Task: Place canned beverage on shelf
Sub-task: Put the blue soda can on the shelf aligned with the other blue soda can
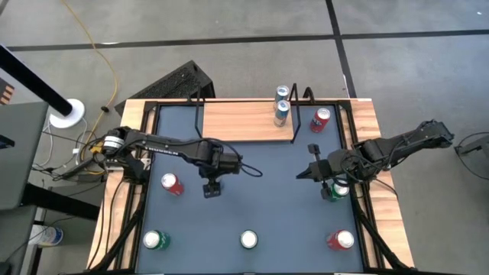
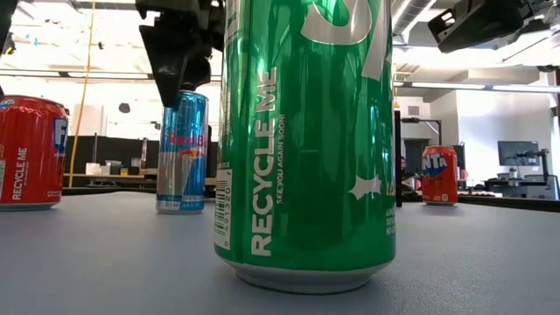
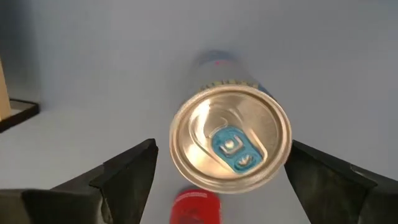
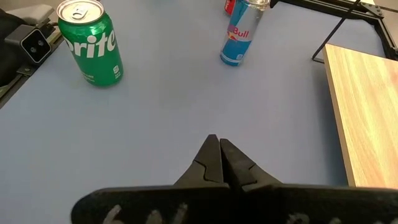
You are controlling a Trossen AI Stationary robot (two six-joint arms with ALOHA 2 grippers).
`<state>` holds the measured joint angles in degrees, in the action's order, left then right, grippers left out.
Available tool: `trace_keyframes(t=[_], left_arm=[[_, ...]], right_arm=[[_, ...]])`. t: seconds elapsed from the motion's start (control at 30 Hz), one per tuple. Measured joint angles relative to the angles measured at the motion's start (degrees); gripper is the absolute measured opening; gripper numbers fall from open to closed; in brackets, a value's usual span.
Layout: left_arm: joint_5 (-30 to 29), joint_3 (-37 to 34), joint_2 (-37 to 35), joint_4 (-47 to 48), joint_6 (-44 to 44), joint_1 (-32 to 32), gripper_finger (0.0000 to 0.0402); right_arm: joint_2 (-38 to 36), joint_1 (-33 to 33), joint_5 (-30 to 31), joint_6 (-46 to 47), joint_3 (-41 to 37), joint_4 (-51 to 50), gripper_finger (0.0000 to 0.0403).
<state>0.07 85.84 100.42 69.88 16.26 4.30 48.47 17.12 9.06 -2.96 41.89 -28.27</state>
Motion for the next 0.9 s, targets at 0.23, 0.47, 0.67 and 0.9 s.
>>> trace_keyframes(t=[0.23,0.47,0.67,0.9], left_arm=[[-2.23,0.04,0.0,-1.81,7.02,-1.14,0.0331],[-0.3,0.04,0.0,-3.12,8.86,-1.1,0.0331],[2.35,0.04,0.0,-4.94,10.65,-1.17,0.0331],[0.77,0.04,0.0,-6.61,17.46,-1.47,0.0331]], right_arm=[[0.0,0.0,0.0,0.02,0.0,-0.07,0.0],[0.0,0.0,0.0,0.02,0.0,-0.09,0.0],[0.0,0.0,0.0,0.0,0.0,-0.14,0.0],[0.0,0.0,-0.02,0.02,0.0,-0.15,0.0]])
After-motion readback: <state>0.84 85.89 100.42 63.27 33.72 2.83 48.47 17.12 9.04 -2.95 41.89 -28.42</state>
